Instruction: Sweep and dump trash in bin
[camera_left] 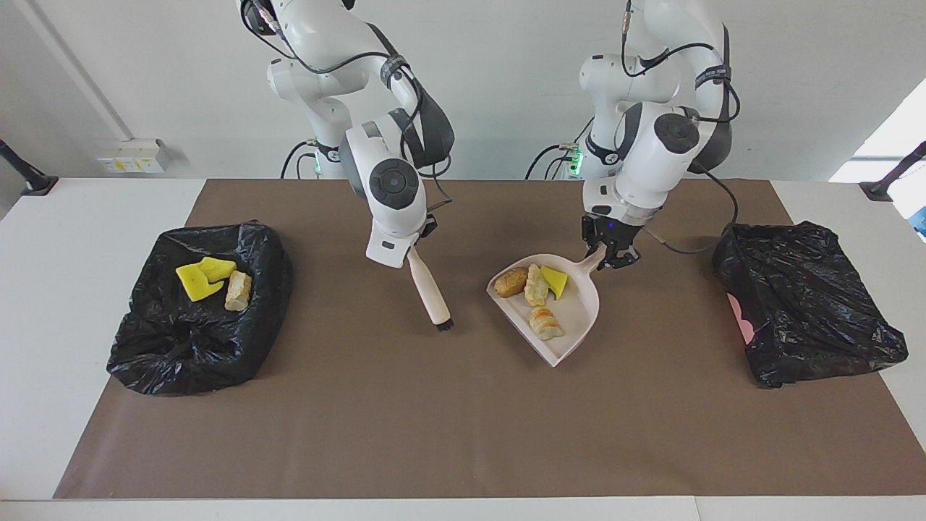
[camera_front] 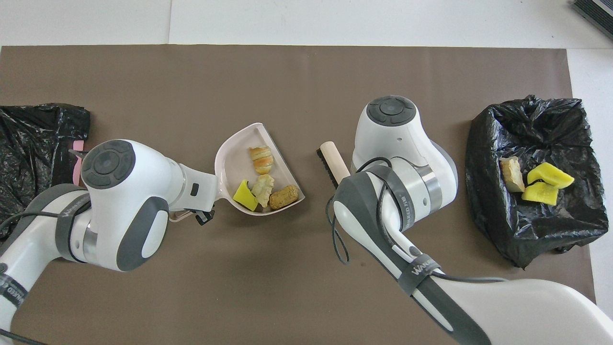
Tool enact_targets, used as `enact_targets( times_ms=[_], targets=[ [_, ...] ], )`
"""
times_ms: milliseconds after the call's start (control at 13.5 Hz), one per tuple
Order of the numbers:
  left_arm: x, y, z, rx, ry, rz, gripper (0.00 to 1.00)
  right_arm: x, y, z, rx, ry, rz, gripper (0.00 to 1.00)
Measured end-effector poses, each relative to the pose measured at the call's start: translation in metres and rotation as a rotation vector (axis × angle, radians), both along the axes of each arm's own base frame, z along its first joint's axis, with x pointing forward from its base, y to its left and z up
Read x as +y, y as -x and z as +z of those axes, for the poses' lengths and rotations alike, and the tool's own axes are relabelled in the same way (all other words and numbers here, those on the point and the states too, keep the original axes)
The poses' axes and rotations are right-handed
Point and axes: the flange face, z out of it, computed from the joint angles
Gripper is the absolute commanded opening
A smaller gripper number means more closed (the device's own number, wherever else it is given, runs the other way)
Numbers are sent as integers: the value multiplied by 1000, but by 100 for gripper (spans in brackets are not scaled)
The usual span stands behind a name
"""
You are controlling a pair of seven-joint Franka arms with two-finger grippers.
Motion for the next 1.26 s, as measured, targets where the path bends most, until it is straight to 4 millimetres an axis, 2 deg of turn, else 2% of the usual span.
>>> enact_targets(
  times_ms=[149, 297, 520, 669, 743, 966, 1189, 1264],
  targets=[
    [28, -6, 22, 4, 3, 93, 0, 25, 18, 7, -20, 60, -91, 0],
    [71, -14, 42, 36, 0, 181, 0, 61, 46, 7, -43, 123, -172, 0],
    [156, -22, 66, 69, 2, 332, 0, 115, 100, 2, -128, 150, -275, 0],
    [212, -18, 73, 103, 4, 427, 0, 142, 138, 3, -160, 149, -327, 0],
    [234, -15, 77, 113, 12, 465, 0, 156, 155, 3, -173, 149, -346, 0],
    [303, -3, 82, 100, 82, 532, 0, 200, 194, -17, -207, 109, -341, 0],
    [370, 18, 87, 78, 100, 614, 0, 217, 207, -46, -194, 109, -312, 0],
    [390, 27, 88, 73, 100, 643, 0, 218, 207, -53, -187, 114, -311, 26]
  ],
)
